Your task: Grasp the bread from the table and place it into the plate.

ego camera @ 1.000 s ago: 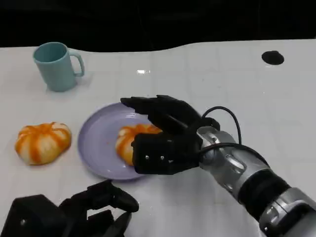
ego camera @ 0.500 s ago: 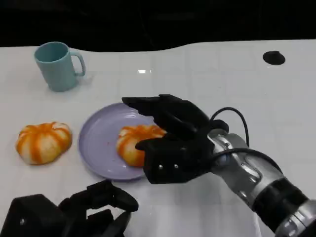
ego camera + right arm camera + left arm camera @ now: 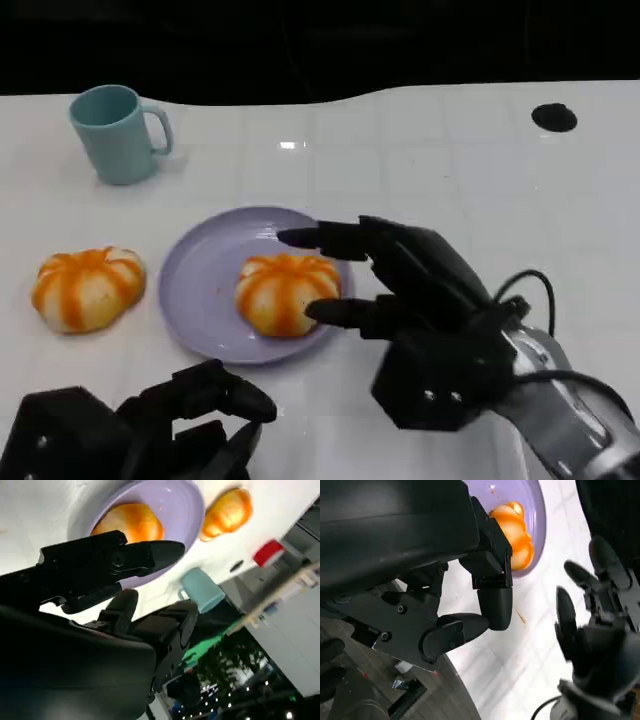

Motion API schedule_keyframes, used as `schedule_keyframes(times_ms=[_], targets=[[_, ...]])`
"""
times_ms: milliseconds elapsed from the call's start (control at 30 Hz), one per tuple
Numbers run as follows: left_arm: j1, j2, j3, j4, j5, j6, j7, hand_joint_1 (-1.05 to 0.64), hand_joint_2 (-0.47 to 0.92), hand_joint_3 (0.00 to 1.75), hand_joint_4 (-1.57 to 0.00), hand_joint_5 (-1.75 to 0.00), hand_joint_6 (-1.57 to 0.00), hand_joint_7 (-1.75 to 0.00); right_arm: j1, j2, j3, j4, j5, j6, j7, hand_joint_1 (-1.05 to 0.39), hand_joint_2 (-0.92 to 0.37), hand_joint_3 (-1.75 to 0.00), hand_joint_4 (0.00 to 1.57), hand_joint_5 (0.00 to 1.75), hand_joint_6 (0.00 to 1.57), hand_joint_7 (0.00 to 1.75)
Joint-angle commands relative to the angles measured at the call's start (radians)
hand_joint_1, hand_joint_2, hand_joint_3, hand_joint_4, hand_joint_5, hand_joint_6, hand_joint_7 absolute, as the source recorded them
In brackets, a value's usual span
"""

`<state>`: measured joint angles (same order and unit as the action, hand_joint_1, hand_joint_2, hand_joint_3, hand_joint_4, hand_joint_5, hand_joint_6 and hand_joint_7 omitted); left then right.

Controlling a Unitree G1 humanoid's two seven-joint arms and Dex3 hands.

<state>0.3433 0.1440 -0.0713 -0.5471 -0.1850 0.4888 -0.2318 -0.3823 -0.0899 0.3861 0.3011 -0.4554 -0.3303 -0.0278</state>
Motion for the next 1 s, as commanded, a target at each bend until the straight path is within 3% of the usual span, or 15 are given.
schedule_keyframes(times_ms=[33, 100, 400, 500, 667, 867, 1000], targets=[[-0.004, 0.01, 0.01, 0.004, -0.003, 0.002, 0.005, -0.26, 0.71, 0.85, -0.68, -1.75, -0.62, -1.31, 0.101, -0.062, -0.053, -0.117, 0.05, -0.05, 0.02, -0.4, -0.92, -0.2, 0.49, 1.19, 0.61, 0.63], [-0.005, 0.013, 0.011, 0.003, -0.004, 0.006, 0.003, -0.26, 0.71, 0.85, -0.69, -1.75, -0.62, -1.31, 0.15, -0.083, -0.079, -0.163, 0.074, -0.068, 0.027, -0.36, -0.91, -0.18, 0.53, 1.22, 0.59, 0.76], [-0.003, 0.019, 0.011, -0.006, -0.004, 0.018, 0.002, -0.26, 0.72, 0.82, -0.65, -1.75, -0.62, -1.3, 0.295, -0.167, -0.177, -0.286, 0.143, -0.145, 0.066, -0.25, -0.87, -0.22, 0.59, 1.4, 0.61, 1.01], [-0.002, 0.016, 0.016, -0.003, -0.014, 0.016, -0.002, -0.25, 0.73, 0.81, -0.65, -1.75, -0.61, -1.3, 0.327, -0.181, -0.204, -0.303, 0.164, -0.164, 0.075, -0.17, -0.66, -0.62, 0.63, 1.43, 0.69, 0.91], [-0.009, 0.019, 0.012, -0.005, -0.007, 0.025, 0.006, -0.27, 0.72, 0.79, -0.65, -1.75, -0.62, -1.31, 0.375, -0.203, -0.238, -0.311, 0.186, -0.193, 0.093, -0.05, -0.42, -1.15, 0.75, 1.44, 0.86, 1.0], [-0.012, 0.023, 0.01, 0.007, -0.002, 0.006, -0.002, -0.29, 0.72, 0.79, -0.66, -1.75, -0.62, -1.31, 0.447, -0.227, -0.277, -0.344, 0.189, -0.201, 0.108, -0.04, -0.32, -1.37, 0.83, 1.71, 0.9, 1.17], [-0.015, 0.025, 0.011, 0.01, -0.004, 0.006, -0.002, -0.3, 0.72, 0.79, -0.66, -1.75, -0.63, -1.31, 0.492, -0.241, -0.302, -0.375, 0.19, -0.203, 0.117, -0.03, -0.28, -1.43, 0.86, 1.74, 0.88, 1.26]])
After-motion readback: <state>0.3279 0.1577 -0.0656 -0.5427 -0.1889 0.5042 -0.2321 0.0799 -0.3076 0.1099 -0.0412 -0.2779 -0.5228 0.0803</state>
